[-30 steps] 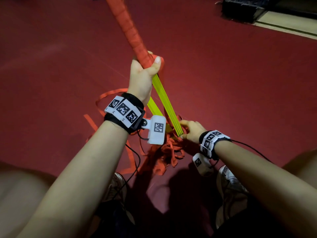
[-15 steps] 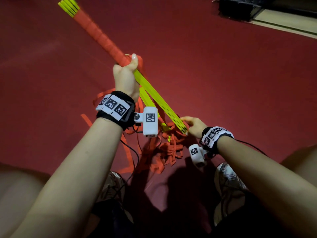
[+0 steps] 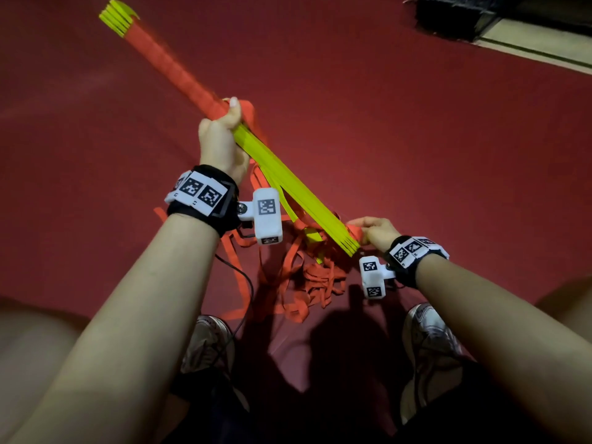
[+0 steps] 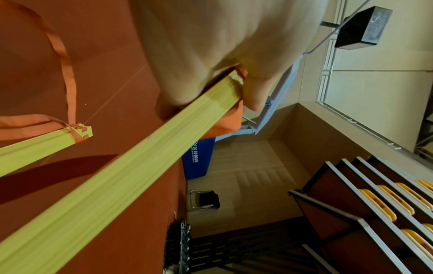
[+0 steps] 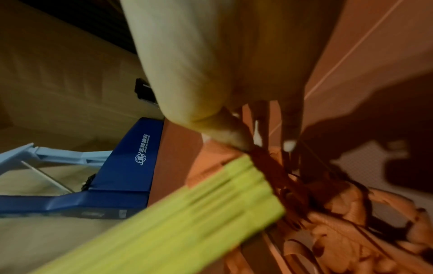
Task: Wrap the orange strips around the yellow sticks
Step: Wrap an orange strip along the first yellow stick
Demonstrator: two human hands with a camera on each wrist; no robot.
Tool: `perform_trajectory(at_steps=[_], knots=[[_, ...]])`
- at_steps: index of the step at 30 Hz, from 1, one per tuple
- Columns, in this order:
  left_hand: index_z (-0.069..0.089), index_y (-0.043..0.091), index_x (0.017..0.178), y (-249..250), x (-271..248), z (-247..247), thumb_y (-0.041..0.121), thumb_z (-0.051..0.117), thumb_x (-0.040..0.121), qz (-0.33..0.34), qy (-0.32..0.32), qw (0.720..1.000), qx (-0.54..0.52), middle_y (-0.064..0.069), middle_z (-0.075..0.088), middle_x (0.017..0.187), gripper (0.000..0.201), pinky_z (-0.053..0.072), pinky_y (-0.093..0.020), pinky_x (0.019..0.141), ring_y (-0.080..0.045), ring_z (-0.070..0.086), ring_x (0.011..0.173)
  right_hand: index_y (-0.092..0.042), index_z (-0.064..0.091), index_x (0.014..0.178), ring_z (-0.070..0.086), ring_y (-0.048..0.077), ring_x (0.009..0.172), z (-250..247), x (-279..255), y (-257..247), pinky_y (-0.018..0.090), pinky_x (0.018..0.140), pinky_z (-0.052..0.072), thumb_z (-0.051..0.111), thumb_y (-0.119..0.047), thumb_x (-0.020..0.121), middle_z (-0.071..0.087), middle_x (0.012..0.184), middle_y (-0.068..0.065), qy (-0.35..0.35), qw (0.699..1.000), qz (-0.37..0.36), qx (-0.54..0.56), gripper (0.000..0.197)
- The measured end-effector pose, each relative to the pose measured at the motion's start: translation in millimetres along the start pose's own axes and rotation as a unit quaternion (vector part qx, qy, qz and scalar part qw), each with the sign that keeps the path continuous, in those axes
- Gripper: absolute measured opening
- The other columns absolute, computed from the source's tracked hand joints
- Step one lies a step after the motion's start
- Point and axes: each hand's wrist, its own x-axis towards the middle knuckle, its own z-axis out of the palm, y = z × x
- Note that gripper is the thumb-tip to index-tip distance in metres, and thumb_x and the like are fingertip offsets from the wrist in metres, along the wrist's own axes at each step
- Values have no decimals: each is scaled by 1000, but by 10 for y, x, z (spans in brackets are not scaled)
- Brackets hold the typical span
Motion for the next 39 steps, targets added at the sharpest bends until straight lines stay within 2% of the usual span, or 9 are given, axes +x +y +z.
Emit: perform_trajectory(at_steps=[5, 6, 9, 16, 23, 26, 29, 35, 39], knots=[[49, 4, 115, -60, -44, 31, 7, 62, 98, -28, -49, 998, 21, -4, 64, 69, 22, 54, -30, 59, -16, 64, 61, -10, 72, 108, 64, 38, 86, 15, 12, -45, 27, 69, 52, 42, 16, 85, 66, 116, 29, -73, 996, 21, -54, 45], [50, 4, 112, -65, -50, 39, 7, 61, 99, -30, -61, 997, 26, -3, 64, 68, 18, 54, -30, 58, -16, 64, 60, -14, 72, 101, 68, 40, 90, 18, -3, -52, 29, 70, 53, 43, 17, 85, 68, 112, 31, -83, 993, 12, -81, 45], [55, 9, 97, -58, -76, 62, 4, 57, 100, -40, -93, 994, 28, -1, 64, 67, 6, 54, -29, 58, -15, 63, 59, -14, 72, 92, 56, 11, 42, 63, -58, -37, 16, 44, 37, 40, 17, 83, 61, 70, 14, -38, 989, 3, -144, 45], [56, 11, 93, -146, -213, 131, -1, 56, 97, -44, -144, 985, 84, -3, 62, 70, 13, 51, -27, 60, -15, 61, 60, -19, 73, 90, 66, 26, 102, 133, -57, -241, 26, 89, 47, 44, 8, 82, 74, 102, 8, 151, 970, -83, -170, 40], [60, 9, 92, -452, -408, 136, 0, 66, 69, -81, -206, 963, 156, -3, 63, 70, 25, 51, -28, 64, -18, 61, 63, -22, 64, 114, 61, 18, 106, 246, -306, -1107, 22, 73, 51, 53, -4, 54, 68, 110, 5, -29, 960, -279, 7, 64], [59, 9, 90, -518, -430, 149, 7, 69, 73, -67, -234, 952, 187, -5, 59, 71, 20, 49, -33, 67, -21, 56, 66, -10, 60, 98, 55, 2, 65, 301, -408, -1257, 14, 57, 42, 56, 14, 69, 64, 72, -10, -141, 947, -286, 43, 38], [59, 9, 88, -560, -412, 126, 11, 70, 77, -25, -260, 939, 225, 1, 58, 66, 16, 46, -28, 63, -12, 52, 58, -17, 60, 85, 54, -2, 61, 351, -389, -1173, 16, 60, 45, 64, 18, 75, 60, 70, -7, -129, 949, -287, 14, 36], [58, 5, 92, -688, -392, -3, 16, 73, 80, -5, -303, 910, 284, 1, 60, 69, 22, 47, -24, 61, -12, 53, 61, -24, 71, 68, 59, 13, 78, 256, -280, -1098, 34, 82, 46, 72, -28, 63, 68, 75, 2, -62, 950, -305, -3, 6], [56, 6, 92, -766, -353, -74, 21, 76, 78, -19, -279, 917, 283, -3, 56, 73, 29, 47, -23, 61, -11, 53, 62, -15, 64, 63, 55, 18, 70, 204, -329, -1159, 34, 74, 46, 62, -14, 64, 60, 67, 7, -41, 956, -288, 46, 3]])
